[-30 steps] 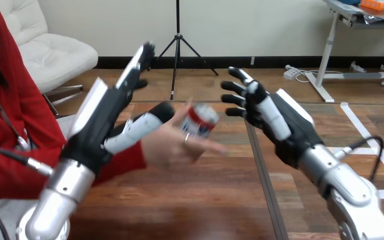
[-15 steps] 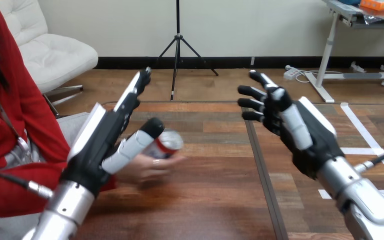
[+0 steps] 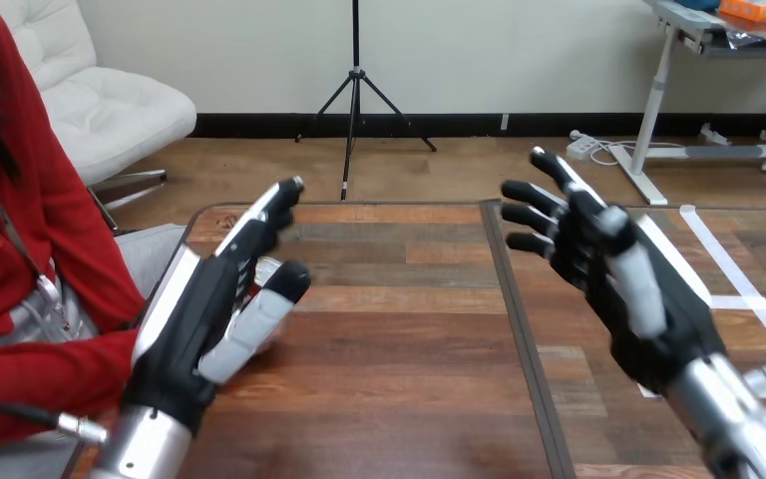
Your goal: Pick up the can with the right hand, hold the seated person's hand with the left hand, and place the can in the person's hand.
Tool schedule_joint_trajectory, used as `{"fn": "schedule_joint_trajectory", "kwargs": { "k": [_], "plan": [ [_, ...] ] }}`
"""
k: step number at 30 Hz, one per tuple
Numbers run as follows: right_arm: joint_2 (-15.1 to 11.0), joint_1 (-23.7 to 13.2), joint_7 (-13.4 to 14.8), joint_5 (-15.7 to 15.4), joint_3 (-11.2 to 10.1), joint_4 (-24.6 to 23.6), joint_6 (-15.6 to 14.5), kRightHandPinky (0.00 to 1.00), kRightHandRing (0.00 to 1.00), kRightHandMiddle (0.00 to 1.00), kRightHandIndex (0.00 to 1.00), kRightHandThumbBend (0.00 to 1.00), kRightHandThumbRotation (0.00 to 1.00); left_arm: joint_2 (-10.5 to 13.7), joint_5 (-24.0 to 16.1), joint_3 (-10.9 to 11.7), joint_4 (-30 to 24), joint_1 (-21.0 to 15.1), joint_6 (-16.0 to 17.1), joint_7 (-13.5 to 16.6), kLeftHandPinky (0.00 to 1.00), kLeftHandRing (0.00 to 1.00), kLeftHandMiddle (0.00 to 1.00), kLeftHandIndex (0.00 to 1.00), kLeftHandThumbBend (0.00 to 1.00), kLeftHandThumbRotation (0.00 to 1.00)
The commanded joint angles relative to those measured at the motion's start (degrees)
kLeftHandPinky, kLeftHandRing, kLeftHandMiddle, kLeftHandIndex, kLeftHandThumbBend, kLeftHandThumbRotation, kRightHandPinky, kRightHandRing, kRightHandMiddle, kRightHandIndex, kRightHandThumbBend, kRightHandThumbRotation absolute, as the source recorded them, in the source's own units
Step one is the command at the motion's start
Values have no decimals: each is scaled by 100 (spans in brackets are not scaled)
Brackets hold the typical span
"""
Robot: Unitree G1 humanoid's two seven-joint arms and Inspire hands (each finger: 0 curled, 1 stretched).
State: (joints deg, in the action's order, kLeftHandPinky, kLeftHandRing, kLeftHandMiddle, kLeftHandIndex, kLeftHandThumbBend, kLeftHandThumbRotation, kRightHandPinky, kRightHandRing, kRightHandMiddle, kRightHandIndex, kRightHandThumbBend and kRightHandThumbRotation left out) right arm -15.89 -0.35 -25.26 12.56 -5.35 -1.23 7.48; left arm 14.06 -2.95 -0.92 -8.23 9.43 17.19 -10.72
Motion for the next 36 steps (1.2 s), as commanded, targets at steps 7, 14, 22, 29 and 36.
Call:
{"fn": "schedule_joint_trajectory", "kwargs": {
  "k": [7, 14, 22, 29, 36],
  "plan": [
    [255, 784, -283, 599, -206, -375, 880, 91, 90, 88, 95, 100, 100, -334, 464, -166, -796, 432, 385, -61, 70, 84, 84, 83, 91, 100],
    [453, 1248, -397, 679, -124, -235, 1391, 86, 87, 87, 90, 100, 100, -525, 610, -325, -1020, 823, 524, -77, 62, 79, 80, 80, 80, 100],
    [662, 1596, -560, 852, -52, -84, 1629, 80, 85, 86, 87, 100, 100, -599, 596, -496, -1194, 1211, 655, -130, 58, 77, 78, 80, 73, 100],
    [800, 1787, -572, 881, 11, -90, 1636, 78, 83, 86, 86, 100, 100, -599, 627, -551, -1173, 1328, 754, -220, 59, 77, 79, 82, 69, 100],
    [900, 1904, -615, 978, 48, -96, 1625, 79, 83, 85, 86, 100, 100, -775, 690, -575, -1115, 1387, 866, -138, 59, 76, 77, 80, 64, 100]
  ]
}}
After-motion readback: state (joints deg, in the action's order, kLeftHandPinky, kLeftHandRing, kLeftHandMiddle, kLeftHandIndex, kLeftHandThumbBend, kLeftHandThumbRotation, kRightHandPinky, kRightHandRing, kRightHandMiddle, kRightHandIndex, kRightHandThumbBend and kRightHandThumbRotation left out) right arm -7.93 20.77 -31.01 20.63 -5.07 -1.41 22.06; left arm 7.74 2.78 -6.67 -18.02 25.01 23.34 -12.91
